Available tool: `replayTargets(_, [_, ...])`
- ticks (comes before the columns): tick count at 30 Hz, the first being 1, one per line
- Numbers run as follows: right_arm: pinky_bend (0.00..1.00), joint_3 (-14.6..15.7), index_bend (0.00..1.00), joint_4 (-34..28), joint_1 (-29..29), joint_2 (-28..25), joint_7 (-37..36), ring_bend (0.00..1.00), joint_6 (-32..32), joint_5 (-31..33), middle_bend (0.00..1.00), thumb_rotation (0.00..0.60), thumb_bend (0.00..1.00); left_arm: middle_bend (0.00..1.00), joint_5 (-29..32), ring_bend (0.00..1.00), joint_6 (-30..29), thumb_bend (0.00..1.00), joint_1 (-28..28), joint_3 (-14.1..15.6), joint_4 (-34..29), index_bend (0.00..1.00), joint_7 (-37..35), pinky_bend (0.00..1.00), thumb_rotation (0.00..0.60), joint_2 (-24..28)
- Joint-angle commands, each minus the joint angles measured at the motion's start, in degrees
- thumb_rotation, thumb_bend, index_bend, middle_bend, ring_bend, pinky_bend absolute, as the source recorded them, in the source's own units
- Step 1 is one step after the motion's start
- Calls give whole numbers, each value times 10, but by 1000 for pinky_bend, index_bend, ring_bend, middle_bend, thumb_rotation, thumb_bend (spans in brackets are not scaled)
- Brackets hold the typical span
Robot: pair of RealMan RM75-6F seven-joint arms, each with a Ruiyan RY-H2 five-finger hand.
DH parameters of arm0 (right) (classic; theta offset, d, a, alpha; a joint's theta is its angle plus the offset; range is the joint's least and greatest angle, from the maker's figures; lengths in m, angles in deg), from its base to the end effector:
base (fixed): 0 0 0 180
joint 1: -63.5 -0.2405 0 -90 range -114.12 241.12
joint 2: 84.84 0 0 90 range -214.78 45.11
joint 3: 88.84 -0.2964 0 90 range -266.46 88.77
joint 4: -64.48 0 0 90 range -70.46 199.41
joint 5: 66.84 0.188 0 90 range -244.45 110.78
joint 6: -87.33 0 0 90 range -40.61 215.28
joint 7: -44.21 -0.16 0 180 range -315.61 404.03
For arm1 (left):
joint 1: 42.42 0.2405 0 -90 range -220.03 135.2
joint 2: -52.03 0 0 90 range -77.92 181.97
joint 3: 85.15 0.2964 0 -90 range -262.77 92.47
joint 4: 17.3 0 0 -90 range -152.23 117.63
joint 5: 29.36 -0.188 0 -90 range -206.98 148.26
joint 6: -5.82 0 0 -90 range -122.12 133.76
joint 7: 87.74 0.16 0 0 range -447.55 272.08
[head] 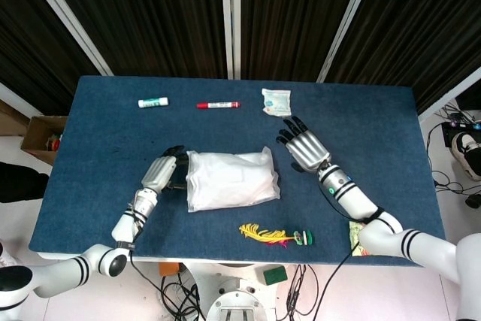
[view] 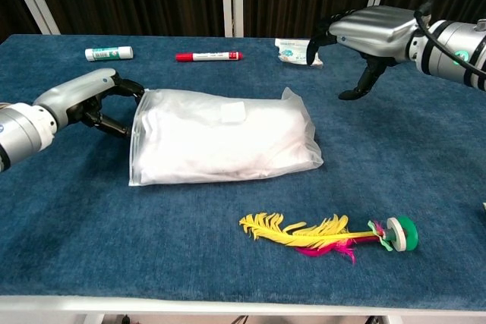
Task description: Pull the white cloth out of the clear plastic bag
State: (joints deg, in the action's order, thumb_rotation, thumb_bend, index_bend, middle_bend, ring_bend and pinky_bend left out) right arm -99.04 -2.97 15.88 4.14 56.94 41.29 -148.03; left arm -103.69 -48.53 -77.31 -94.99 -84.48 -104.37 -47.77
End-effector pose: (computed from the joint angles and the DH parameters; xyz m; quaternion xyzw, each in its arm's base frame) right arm -0.1730 -0.4265 0.0031 0.8231 -0.2256 0.3204 0.4111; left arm -0.2285 0.3609 -0.0514 -0.6129 -0.5607 -0.4495 0.3286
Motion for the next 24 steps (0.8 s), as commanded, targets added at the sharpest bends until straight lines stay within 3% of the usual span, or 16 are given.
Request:
replayTargets(1, [31, 5, 331, 80, -34, 59, -2, 9, 20, -13, 244, 600, 205, 373, 2, 90, 1, 516, 1, 1, -3, 789, 3, 87, 600, 2])
replayTargets(9, [43, 28, 334, 184, -57, 127, -91, 26, -8, -57, 250, 600, 214, 369, 7, 90, 4, 515, 2, 1, -4, 789, 6, 87, 600, 4])
replayTargets(14, [56, 45, 338, 231, -74, 151, -131, 48, -23, -87, 256, 600, 292, 368, 9, 90, 6, 515, 2, 1, -2, 789, 5, 87, 600, 3])
replayTargets(24, [110, 73, 521, 300, -83, 183, -176, 115, -28, -107, 312, 600, 383, 359, 11, 90, 6, 516, 3, 1, -2, 789, 3, 87, 600, 2])
